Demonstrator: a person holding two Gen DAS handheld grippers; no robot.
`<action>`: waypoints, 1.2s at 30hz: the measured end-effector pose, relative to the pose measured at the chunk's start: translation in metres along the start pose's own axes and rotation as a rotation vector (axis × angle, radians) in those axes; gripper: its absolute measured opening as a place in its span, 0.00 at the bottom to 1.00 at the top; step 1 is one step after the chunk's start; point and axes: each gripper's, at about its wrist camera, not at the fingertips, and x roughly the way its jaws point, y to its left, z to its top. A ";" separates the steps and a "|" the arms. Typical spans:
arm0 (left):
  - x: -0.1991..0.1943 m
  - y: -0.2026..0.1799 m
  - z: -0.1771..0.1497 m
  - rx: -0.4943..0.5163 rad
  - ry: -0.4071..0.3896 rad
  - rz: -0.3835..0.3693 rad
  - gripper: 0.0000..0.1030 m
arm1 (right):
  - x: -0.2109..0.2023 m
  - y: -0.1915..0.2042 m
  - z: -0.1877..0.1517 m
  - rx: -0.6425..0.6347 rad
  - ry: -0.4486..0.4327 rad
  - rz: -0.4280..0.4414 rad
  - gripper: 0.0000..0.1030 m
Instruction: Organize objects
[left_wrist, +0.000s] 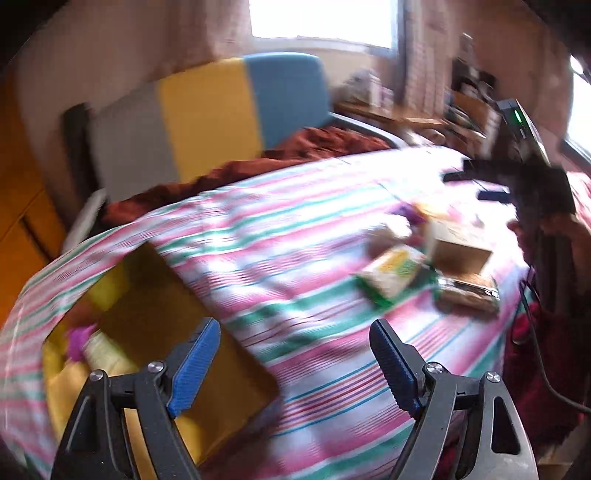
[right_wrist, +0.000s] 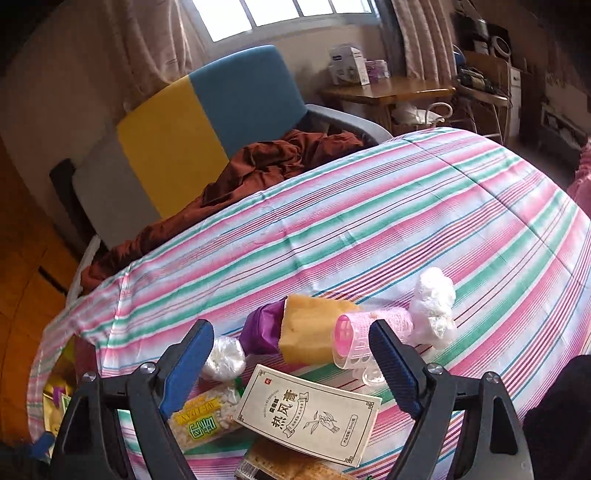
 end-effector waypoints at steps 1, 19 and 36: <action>0.009 -0.008 0.004 0.023 0.011 -0.016 0.81 | 0.000 -0.002 0.001 0.009 -0.001 0.000 0.85; 0.146 -0.092 0.049 0.266 0.185 -0.121 0.98 | 0.007 -0.023 0.002 0.118 0.069 0.115 0.85; 0.145 -0.082 0.036 0.097 0.131 -0.164 0.46 | 0.020 -0.023 -0.002 0.099 0.117 0.079 0.85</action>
